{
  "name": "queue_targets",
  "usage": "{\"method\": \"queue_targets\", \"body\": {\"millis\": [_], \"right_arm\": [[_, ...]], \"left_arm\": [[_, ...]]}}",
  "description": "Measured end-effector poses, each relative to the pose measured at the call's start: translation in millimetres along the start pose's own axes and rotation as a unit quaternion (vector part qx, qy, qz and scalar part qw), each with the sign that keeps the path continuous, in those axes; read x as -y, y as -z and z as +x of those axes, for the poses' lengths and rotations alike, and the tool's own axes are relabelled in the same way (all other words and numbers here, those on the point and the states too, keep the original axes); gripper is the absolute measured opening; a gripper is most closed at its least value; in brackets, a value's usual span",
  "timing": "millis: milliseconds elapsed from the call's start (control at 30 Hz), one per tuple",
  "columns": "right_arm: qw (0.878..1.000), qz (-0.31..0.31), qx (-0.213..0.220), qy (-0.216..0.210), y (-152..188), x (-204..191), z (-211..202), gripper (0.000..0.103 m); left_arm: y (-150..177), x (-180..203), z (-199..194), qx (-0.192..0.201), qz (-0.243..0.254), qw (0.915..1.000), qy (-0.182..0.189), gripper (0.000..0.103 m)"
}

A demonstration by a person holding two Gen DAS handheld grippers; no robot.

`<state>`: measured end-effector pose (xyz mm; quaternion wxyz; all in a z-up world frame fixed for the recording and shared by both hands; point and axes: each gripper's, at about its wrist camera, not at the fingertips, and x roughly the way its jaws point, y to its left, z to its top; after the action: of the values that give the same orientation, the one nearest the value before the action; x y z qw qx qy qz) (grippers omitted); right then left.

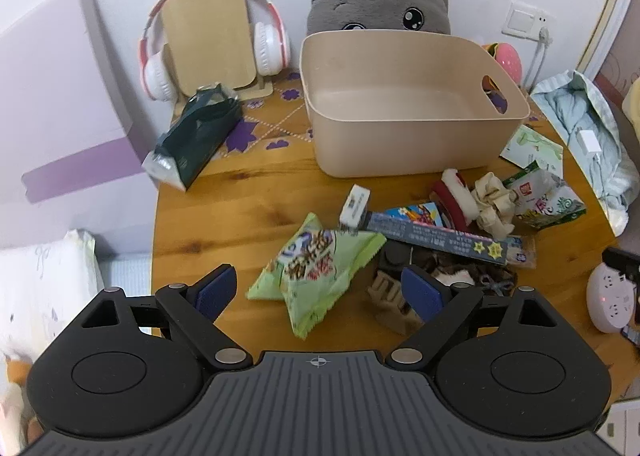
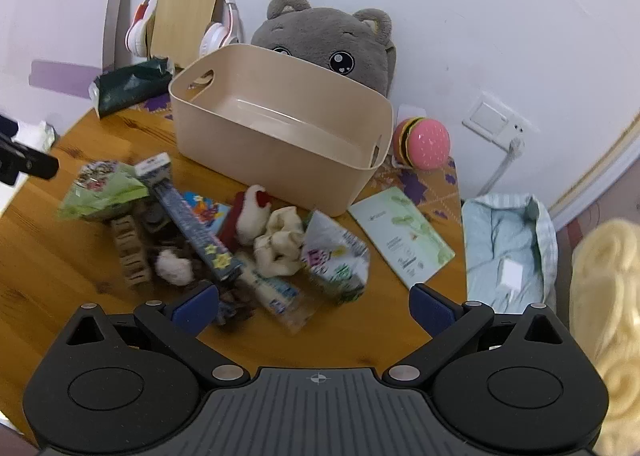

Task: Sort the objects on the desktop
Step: 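Grasp green snack bag with left gripper while right grasps white snack bag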

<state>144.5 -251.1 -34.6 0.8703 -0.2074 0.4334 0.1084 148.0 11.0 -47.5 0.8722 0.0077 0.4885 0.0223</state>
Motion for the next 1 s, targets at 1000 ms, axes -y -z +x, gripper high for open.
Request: {"method": "queue_targets", "body": {"millis": [1000], "right_arm": [[0.99, -0.125, -0.046, -0.053, -4.9, 32.1, 154.9, 0.09]], "left_arm": [[-10.4, -12.7, 122.1, -0.064, 0.161, 0.9835, 0.051, 0.078]]}}
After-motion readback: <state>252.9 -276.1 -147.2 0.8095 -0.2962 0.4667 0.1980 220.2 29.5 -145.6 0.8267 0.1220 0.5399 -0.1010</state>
